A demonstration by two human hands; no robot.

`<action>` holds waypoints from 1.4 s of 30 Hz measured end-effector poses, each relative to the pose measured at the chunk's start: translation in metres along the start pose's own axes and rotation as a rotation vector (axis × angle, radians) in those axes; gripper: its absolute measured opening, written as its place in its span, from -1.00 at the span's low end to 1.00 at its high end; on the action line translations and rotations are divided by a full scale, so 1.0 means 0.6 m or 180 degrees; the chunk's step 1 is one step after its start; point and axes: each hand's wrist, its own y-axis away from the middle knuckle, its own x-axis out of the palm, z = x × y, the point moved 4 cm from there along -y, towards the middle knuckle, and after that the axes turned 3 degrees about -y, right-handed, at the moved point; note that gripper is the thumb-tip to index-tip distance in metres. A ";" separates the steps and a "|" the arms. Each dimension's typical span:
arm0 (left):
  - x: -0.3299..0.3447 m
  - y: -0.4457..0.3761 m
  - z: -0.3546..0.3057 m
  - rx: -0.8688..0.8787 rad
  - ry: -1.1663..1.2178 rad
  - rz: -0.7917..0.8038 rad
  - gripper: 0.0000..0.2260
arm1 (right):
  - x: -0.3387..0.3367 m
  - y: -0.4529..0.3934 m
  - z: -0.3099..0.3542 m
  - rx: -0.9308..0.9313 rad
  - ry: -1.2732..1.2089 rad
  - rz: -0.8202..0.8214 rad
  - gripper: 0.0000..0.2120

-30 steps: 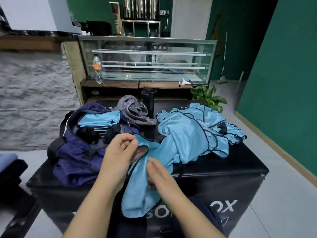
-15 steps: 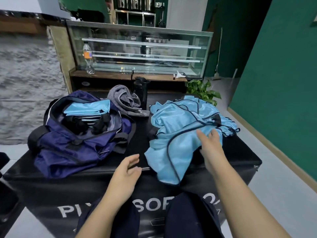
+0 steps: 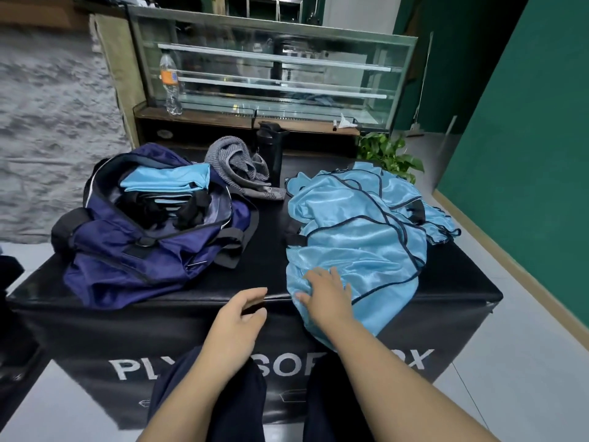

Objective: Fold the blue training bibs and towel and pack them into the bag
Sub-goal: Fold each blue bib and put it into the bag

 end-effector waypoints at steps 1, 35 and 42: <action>-0.001 0.001 0.003 -0.0031 0.0003 -0.0009 -0.72 | -0.006 0.007 0.001 -0.0013 -0.0240 -0.0088 -0.92; -0.119 0.126 -0.221 0.0168 0.0892 -0.0068 -0.78 | -0.249 0.225 0.070 -0.0360 -0.0942 -0.1374 -0.72; -0.132 0.170 -0.303 0.0717 0.1977 -0.0245 -0.73 | -0.225 0.284 0.154 -0.0513 -0.1744 -0.0559 -0.57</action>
